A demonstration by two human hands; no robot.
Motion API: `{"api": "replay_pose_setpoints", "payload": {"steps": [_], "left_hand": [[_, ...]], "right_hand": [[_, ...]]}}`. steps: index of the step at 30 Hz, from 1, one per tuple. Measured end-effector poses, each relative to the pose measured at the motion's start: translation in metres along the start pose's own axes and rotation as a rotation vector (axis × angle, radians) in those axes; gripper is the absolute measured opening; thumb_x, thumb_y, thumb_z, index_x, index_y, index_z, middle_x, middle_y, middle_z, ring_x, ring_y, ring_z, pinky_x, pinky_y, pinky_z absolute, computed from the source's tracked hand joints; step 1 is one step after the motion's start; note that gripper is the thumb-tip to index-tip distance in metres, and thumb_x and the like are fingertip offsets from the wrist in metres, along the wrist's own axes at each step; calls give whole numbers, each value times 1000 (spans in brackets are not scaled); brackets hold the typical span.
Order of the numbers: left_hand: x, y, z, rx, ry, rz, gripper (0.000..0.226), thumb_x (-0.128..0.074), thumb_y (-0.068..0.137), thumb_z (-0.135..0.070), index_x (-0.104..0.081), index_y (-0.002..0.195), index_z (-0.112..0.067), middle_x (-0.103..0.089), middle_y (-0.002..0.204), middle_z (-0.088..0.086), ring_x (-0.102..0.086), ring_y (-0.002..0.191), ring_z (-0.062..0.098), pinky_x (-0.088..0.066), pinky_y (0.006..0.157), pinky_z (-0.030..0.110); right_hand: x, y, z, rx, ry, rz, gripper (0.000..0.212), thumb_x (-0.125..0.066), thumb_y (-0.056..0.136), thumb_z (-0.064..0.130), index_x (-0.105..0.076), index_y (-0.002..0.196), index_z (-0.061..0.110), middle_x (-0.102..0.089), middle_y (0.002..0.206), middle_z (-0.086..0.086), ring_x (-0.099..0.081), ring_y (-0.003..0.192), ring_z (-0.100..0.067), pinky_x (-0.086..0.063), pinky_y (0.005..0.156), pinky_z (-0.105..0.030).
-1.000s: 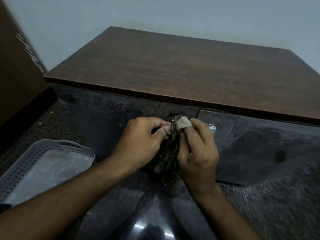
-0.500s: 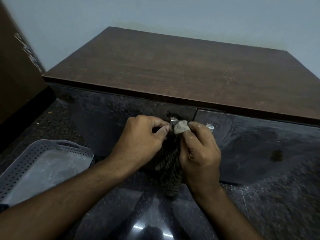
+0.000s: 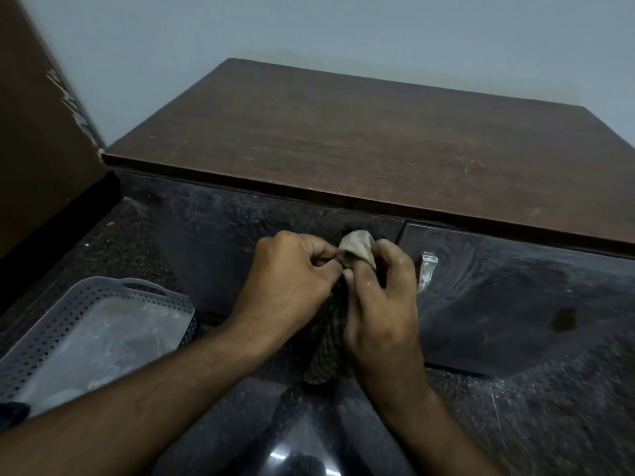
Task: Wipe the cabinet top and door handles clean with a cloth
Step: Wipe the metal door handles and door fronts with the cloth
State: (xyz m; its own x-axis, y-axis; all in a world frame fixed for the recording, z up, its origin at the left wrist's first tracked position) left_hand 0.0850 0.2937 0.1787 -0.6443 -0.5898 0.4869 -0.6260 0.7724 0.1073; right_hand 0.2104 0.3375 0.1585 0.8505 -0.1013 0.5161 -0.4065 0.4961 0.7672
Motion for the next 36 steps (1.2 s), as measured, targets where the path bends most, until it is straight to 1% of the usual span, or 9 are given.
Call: {"api": "replay_pose_setpoints", "payload": {"steps": [5, 11, 14, 18, 21, 24, 29, 32, 36], "left_hand": [[-3, 1, 1, 9, -32, 15, 10, -74, 86, -17, -78, 81, -25, -73, 62, -12, -68, 57, -4, -47, 52, 6], [0, 3, 6, -14, 68, 58, 7, -75, 83, -22, -78, 77, -25, -74, 68, -11, -70, 65, 1, -57, 57, 22], [0, 2, 8, -4, 57, 109, 4, -79, 81, -25, -79, 79, -29, -75, 72, -16, -69, 69, -7, -53, 62, 12], [2, 3, 7, -4, 65, 105, 7, -79, 81, -26, -78, 76, -30, -74, 69, -18, -67, 68, -10, -44, 57, 4], [6, 2, 8, -5, 63, 75, 3, -80, 79, -29, -79, 80, -32, -74, 71, -18, -67, 70, -12, -45, 60, 4], [10, 1, 7, -12, 74, 58, 5, -79, 81, -28, -79, 86, -30, -74, 73, -18, -66, 71, -12, -44, 59, 1], [16, 0, 7, -12, 85, 35, 7, -77, 83, -25, -80, 89, -26, -74, 66, -12, -67, 58, -5, -48, 53, 6], [14, 0, 7, -9, 111, 15, 7, -76, 84, -25, -79, 87, -29, -74, 67, -12, -68, 62, -5, -46, 51, 5], [10, 1, 4, -37, 82, 12, 9, -74, 85, -23, -78, 89, -30, -74, 72, -16, -68, 68, -8, -48, 56, 4]], "right_hand": [[11, 19, -1, 39, 38, -178, 18, -64, 94, -6, -70, 110, -8, -70, 107, -18, -66, 97, -28, -53, 91, -35], [-2, 5, -3, 70, -122, -48, 19, -64, 94, -4, -70, 111, -9, -64, 115, -27, -57, 97, -32, -41, 94, -30], [0, 8, 0, 66, -92, -70, 18, -59, 94, -8, -70, 108, -11, -65, 112, -27, -56, 96, -31, -44, 90, -32], [-5, 19, 4, 88, -77, -12, 17, -59, 94, -9, -69, 107, -11, -65, 112, -26, -55, 93, -32, -46, 86, -34], [2, 12, -3, 11, -34, -75, 17, -57, 96, -6, -68, 108, -10, -63, 109, -25, -59, 97, -33, -48, 93, -34], [4, 4, -6, -30, 2, -139, 18, -57, 98, -2, -69, 108, -10, -63, 104, -25, -63, 95, -33, -54, 88, -38], [0, -19, -2, 49, -2, -101, 23, -53, 100, 0, -73, 101, -10, -67, 101, -25, -61, 93, -28, -52, 87, -31], [-1, -10, 0, 99, -21, -120, 20, -55, 100, -2, -73, 102, -11, -68, 101, -25, -62, 89, -30, -46, 91, -25], [-4, -16, -4, 133, -40, -99, 14, -61, 96, -5, -73, 98, -12, -68, 102, -26, -62, 85, -33, -47, 86, -28]]}}
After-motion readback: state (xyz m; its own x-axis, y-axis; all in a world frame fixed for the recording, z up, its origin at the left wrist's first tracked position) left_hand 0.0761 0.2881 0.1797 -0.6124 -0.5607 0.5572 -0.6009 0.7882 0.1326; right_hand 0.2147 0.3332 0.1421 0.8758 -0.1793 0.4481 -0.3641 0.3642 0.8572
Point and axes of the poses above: each hand's wrist, its own y-axis towards the middle knuckle, its own x-axis out of the back of the hand, z = x × y, the point moved 6 cm from there along y, towards the middle knuckle
